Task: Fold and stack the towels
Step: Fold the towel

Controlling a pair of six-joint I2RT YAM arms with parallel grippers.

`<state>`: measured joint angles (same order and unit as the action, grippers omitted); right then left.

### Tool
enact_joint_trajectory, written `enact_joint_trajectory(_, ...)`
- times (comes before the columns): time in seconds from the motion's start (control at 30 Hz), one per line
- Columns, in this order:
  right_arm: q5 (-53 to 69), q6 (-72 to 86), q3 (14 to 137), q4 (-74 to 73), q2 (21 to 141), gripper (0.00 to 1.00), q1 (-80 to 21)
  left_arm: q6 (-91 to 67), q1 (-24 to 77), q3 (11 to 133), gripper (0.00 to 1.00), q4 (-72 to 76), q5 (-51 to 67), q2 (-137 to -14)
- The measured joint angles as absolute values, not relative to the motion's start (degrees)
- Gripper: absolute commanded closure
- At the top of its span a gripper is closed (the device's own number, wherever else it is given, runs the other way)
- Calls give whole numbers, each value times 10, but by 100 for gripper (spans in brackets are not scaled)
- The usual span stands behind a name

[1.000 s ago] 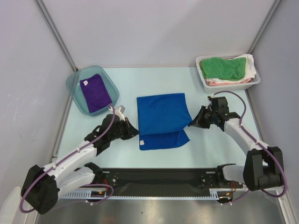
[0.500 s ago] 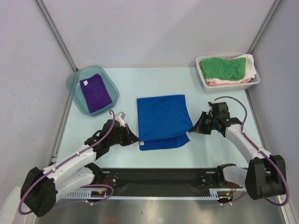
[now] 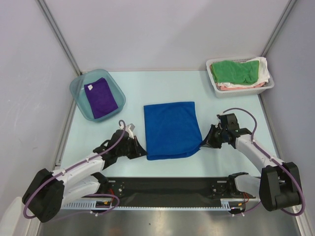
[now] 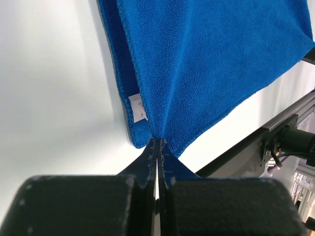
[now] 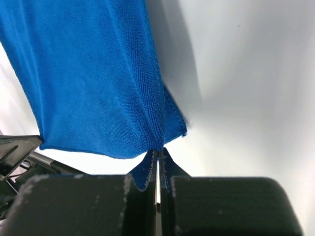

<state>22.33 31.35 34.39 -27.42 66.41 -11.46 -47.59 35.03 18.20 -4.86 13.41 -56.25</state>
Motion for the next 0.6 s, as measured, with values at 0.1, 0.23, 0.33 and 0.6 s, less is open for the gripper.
enact_joint_trajectory(0.1,220,314,340,-274,664,100,-115,-476,350,182,100,-39,140,-573)
enact_joint_trajectory(0.23,217,314,337,-278,663,100,-115,-476,351,179,100,-35,143,-580)
enact_joint_trajectory(0.33,216,313,341,-288,661,100,-115,-475,351,180,100,-41,143,-577)
enact_joint_trajectory(0.6,214,309,382,-323,640,100,-115,-467,352,218,100,-105,126,-503)
